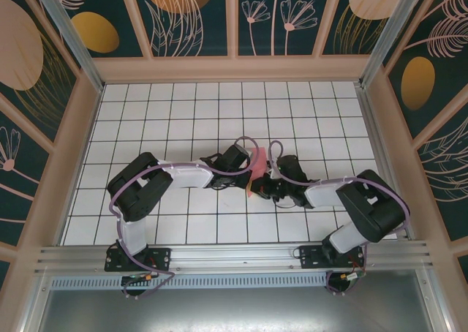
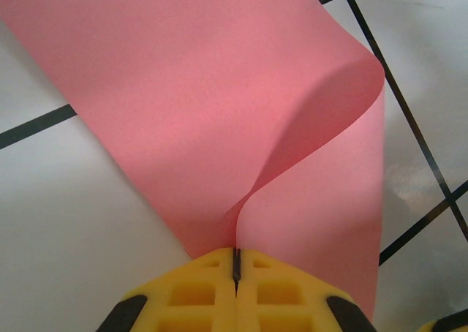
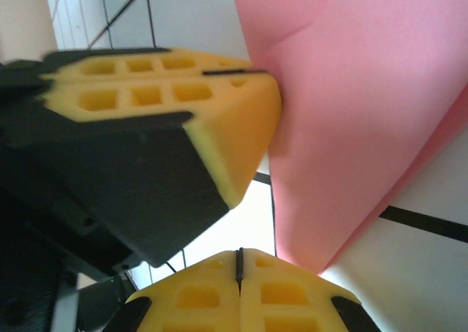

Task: Fold a paper plane with a square sheet of paper (pick it up from the middle)
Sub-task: Third fold the triangle at the center of the table.

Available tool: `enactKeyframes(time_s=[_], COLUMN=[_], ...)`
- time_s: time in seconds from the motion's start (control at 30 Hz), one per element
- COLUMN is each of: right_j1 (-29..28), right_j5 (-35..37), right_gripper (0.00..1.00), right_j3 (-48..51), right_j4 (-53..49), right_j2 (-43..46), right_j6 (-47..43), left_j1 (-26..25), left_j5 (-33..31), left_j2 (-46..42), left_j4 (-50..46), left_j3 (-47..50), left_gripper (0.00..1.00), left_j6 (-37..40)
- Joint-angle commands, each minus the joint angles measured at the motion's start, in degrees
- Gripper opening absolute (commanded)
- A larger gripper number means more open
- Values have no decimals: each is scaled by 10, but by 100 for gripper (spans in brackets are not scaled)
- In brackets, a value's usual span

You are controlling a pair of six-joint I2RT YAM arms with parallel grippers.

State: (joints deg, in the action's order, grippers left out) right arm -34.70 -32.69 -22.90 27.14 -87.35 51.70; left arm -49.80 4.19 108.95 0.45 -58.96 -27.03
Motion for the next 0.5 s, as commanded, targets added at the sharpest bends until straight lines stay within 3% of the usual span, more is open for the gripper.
enactKeyframes(time_s=[0.0,0.2,0.47], right_j1=[-12,-14,13], right_j5=[0,21,22], right_gripper=[0,0,0], right_j3=[-19,-28,-43], right_j4=[-8,-60,-86], right_j2=[-22,-64,21], right_j6=[-14,-31,-45], left_j1=[2,2,2], left_j5=[7,6,6], left_j2=[31,32,32], left_j4=[-30,-31,-31], left_j3=[6,7,7], left_gripper=[0,0,0], left_j6=[11,11,11])
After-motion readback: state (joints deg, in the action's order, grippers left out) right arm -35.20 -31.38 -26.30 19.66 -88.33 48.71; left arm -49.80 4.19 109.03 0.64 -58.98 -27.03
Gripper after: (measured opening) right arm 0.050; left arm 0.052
